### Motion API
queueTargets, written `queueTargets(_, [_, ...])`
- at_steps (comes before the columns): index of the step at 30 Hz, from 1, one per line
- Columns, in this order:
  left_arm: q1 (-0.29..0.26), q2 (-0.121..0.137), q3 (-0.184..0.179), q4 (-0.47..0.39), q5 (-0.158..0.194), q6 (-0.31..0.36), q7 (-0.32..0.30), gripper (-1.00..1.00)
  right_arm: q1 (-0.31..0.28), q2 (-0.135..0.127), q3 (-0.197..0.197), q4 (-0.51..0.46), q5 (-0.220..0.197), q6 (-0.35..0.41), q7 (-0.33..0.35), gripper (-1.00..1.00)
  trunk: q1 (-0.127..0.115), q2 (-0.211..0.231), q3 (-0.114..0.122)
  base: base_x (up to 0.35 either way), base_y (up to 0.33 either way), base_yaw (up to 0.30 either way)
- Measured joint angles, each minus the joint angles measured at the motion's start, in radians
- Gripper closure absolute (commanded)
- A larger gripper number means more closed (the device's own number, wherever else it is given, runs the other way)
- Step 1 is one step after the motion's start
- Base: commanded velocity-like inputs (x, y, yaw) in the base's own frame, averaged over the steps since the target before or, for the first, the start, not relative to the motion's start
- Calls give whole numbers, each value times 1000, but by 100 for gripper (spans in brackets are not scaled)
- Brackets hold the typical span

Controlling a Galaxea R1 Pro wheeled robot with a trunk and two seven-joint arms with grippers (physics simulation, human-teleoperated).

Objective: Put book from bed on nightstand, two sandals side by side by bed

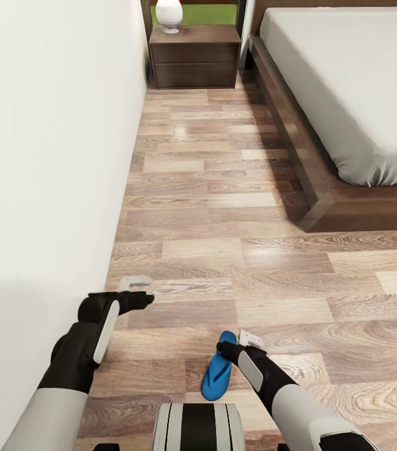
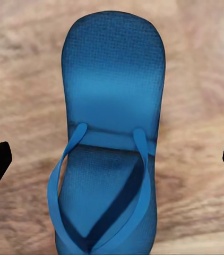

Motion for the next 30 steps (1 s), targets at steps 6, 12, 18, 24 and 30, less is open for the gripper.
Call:
queueTargets(6, [1,-1,-1,-32,3,11,0,-100,0,0,0,5,0,-1,0,-100,0,0,0,0,0,0])
queueTargets(12, [2,-1,-1,-44,13,15,-1,-100,0,0,1,7,0,0,0,-100,2,-1,-19,0,0,0])
queueTargets(18, [1,0,0,-48,19,16,-1,-100,0,0,1,9,0,0,0,-100,3,-1,-23,0,0,0])
queueTargets(24, [2,0,-1,-50,20,16,-1,-100,0,0,1,18,0,0,1,-100,3,-1,-23,0,0,0])
queueTargets(30, [2,0,-1,-50,21,16,-1,-100,0,0,2,24,0,0,1,-100,3,-1,-23,0,0,0])
